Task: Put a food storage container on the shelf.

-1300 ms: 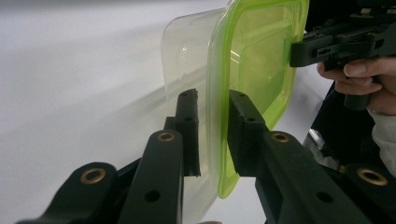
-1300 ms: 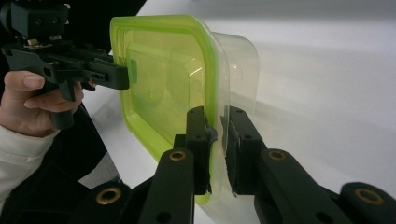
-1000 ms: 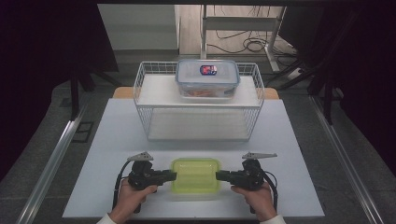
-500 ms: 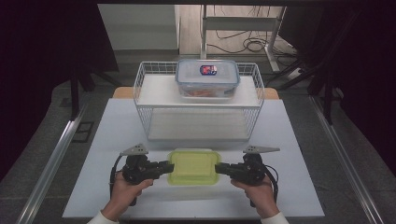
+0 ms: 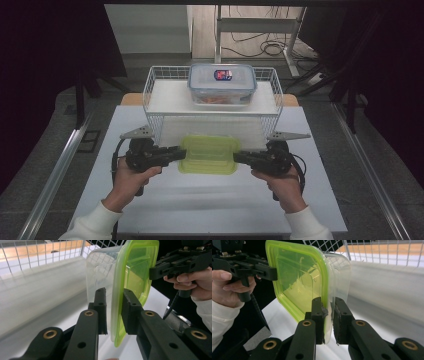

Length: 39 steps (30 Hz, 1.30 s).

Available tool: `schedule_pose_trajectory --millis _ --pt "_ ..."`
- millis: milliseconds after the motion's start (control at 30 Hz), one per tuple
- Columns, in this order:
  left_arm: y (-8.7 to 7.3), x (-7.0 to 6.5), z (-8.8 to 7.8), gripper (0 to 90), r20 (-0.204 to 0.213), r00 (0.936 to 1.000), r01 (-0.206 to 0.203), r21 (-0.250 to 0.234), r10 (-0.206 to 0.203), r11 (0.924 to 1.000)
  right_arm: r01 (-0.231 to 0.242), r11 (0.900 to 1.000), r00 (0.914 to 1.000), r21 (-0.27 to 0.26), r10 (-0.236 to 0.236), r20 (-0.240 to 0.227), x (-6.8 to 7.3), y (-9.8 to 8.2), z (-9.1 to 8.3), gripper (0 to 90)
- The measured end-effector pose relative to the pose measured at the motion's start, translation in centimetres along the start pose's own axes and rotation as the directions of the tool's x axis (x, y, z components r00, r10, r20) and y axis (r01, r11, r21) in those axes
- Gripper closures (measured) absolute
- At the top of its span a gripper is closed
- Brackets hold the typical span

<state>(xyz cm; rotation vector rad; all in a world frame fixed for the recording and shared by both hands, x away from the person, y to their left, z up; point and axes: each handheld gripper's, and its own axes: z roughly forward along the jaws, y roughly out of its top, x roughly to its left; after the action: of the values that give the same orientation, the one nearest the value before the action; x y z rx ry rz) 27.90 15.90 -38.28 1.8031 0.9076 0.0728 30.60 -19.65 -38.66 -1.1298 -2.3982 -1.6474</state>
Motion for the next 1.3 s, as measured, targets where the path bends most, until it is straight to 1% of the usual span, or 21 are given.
schedule_pose_trajectory --millis 200,433,533,567,600,733,767,833,900,1000,1133,1200,1233,1300 --pt "1.4 -0.1 0.0 76.4 0.009 1.0 -0.003 -0.019 0.003 0.9998 0.016 1.0 0.9998 -0.02 -0.016 0.011 0.1 1.5 -0.8 80.2" --pt "3.3 -0.2 -0.1 76.6 0.009 0.9999 -0.012 -0.036 0.013 0.9993 0.058 0.998 0.998 -0.04 -0.057 0.027 0.4 3.6 -1.7 80.2" --pt "4.5 -0.4 -0.2 76.7 0.004 0.9996 -0.026 -0.048 0.026 0.9985 0.079 0.996 0.9963 -0.048 -0.077 0.037 0.6 4.8 -2.3 80.2" --pt "4.9 -0.4 -0.2 76.7 0.004 0.9997 -0.024 -0.053 0.024 0.9983 0.087 0.995 0.9954 -0.051 -0.084 0.044 0.7 5.7 -2.6 80.3" --pt "5.3 -0.5 -0.3 76.7 0.005 0.9995 -0.03 -0.057 0.03 0.998 0.087 0.995 0.9954 -0.051 -0.084 0.044 0.7 5.7 -2.6 80.3" --pt "6.9 -0.5 -0.4 76.7 0.007 0.9988 -0.048 -0.073 0.048 0.9962 0.11 0.992 0.9926 -0.063 -0.106 0.06 1.0 7.5 -3.4 80.3" --pt "7.2 -0.5 -0.4 76.9 0.006 0.9986 -0.052 -0.076 0.052 0.9958 0.122 0.99 0.9907 -0.067 -0.118 0.068 1.2 8.2 -3.8 80.2" --pt "7.8 -0.5 -0.5 77.0 0.002 0.9978 -0.065 -0.077 0.066 0.9949 0.128 0.99 0.9898 -0.067 -0.123 0.072 1.3 8.6 -3.9 80.2" --pt "8.3 -0.4 -0.4 77.1 0.007 0.998 -0.062 -0.081 0.063 0.9947 0.14 0.988 0.9875 -0.068 -0.135 0.081 1.4 9.2 -4.1 80.2" --pt "9.0 -0.2 -0.3 77.3 0.001 0.9977 -0.067 -0.082 0.067 0.9944 0.149 0.987 0.9858 -0.063 -0.143 0.087 1.2 10.2 -4.3 80.2" --pt "9.4 0.0 -0.2 77.4 -0.002 0.9977 -0.068 -0.083 0.068 0.9942 0.154 0.986 0.985 -0.061 -0.148 0.087 1.0 10.7 -4.3 80.2" --pt "9.7 0.1 -0.1 77.7 -0.001 0.9979 -0.065 -0.085 0.065 0.9943 0.151 0.986 0.986 -0.065 -0.145 0.082 0.9 11.0 -4.3 80.2" --pt "10.2 0.3 -0.1 77.8 -0.008 0.9976 -0.07 -0.082 0.069 0.9942 0.148 0.987 0.9863 -0.066 -0.142 0.084 0.7 11.3 -4.2 80.2" --pt "10.4 0.4 -0.1 77.9 -0.009 0.9975 -0.07 -0.083 0.07 0.9941 0.149 0.987 0.9862 -0.067 -0.143 0.084 0.6 11.5 -4.2 80.2"
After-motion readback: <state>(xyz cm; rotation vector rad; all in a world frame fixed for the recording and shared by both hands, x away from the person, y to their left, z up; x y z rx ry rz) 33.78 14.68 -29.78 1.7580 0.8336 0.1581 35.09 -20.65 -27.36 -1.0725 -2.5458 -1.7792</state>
